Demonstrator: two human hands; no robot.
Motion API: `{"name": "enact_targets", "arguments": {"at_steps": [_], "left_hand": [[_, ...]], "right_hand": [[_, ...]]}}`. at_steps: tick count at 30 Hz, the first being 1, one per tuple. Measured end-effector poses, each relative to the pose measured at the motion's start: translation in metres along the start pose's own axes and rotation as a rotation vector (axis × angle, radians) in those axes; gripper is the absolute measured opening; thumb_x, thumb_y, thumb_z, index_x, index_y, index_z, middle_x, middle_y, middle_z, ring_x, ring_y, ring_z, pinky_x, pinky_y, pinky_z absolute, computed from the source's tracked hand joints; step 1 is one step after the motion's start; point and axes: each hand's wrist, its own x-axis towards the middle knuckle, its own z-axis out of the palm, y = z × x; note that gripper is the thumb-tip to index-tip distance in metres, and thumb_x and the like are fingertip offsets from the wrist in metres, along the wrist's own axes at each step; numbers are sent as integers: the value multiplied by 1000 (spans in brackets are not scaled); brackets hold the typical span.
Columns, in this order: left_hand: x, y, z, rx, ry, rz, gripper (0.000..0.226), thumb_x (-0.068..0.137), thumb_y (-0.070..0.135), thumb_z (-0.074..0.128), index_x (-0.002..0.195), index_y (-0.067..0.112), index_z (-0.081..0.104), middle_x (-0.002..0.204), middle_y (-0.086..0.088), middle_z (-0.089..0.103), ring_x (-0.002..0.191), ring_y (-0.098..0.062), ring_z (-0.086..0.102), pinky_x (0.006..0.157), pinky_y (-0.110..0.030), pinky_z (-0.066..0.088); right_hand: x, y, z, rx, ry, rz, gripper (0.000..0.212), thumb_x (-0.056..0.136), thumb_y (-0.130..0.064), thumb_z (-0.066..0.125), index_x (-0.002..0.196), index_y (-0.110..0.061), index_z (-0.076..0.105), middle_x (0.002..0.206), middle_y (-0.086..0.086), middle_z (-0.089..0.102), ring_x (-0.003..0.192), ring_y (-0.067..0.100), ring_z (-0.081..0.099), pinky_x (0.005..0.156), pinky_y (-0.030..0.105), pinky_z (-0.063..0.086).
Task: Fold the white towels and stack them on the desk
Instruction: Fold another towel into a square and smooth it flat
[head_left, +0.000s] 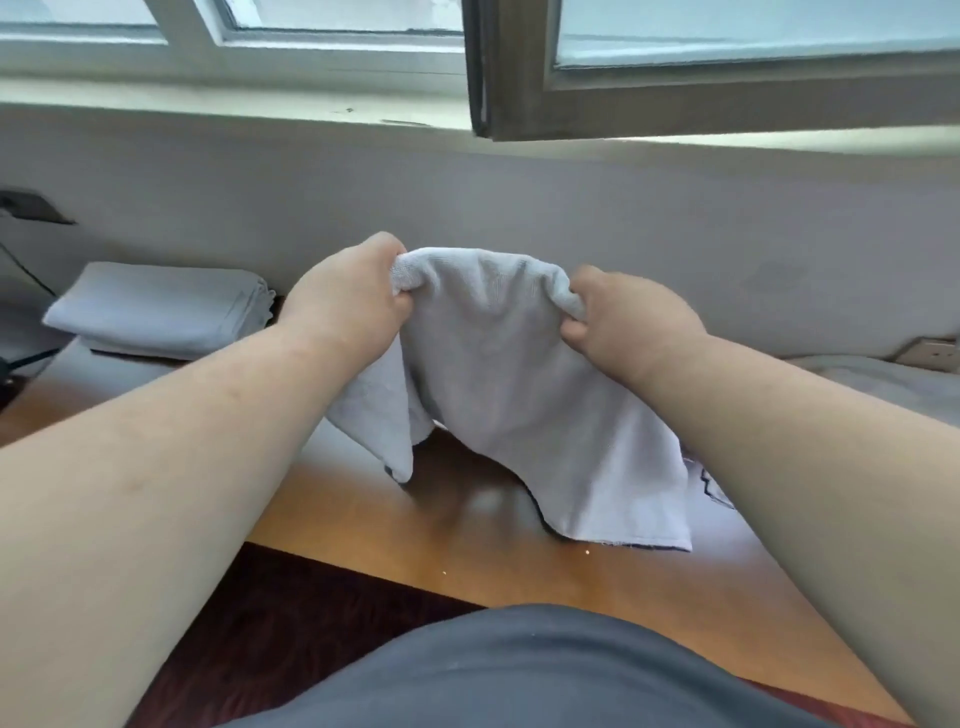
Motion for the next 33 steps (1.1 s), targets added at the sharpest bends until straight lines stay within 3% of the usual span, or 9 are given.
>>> {"name": "enact_targets", "arguments": {"at_steps": [6,14,16,20,26,28,30,33], "left_hand": [[7,-72,-4,111,-79,-154,12,87,37,51,96,29,47,78,5,57,66,-11,48,48,-28,29],[33,-158,9,241,-275,-102,35,85,48,65,91,22,42,80,0,56,76,-24,54,54,-32,35],[46,-179,16,243,-328,-75,37,85,48,66,89,21,42,80,-2,57,75,-25,55,58,-33,40],[72,-224,41,231,-414,20,39,85,50,66,86,21,40,80,0,54,74,-23,51,58,-35,37],[104,-263,99,353,-502,133,33,92,45,57,100,18,40,82,-4,49,67,-22,50,54,-35,38],[110,-265,118,381,-536,134,34,94,43,53,111,15,43,90,-6,50,76,-28,53,61,-39,44],[113,-262,136,405,-578,142,42,94,43,52,126,16,43,109,-12,52,97,-36,52,78,-44,48],[112,-245,159,414,-638,126,58,94,47,52,142,20,36,135,-15,43,120,-40,43,93,-47,41]], "right_hand": [[52,-48,30,29,-94,-70,24,87,-41,53,86,-23,38,71,0,53,60,18,48,49,31,30],[84,-97,88,88,-219,51,37,86,-51,62,98,-21,43,81,-1,58,71,19,54,52,32,34],[86,-106,102,84,-263,105,37,85,-51,65,102,-24,47,89,0,61,81,23,56,60,33,37],[78,-115,133,-13,-261,226,52,87,-44,64,134,-28,48,128,3,58,117,30,51,90,41,41],[19,-110,177,40,-346,531,61,88,-42,60,144,-25,43,144,8,46,130,32,43,105,44,40],[-5,-104,188,57,-389,611,64,90,-47,58,147,-25,38,150,6,40,136,30,37,109,45,36],[-24,-97,197,72,-444,677,69,91,-50,56,151,-25,32,156,6,31,142,29,27,114,46,30],[-43,-89,209,128,-463,770,72,93,-51,55,154,-25,27,161,6,21,146,29,20,117,45,26]]}}
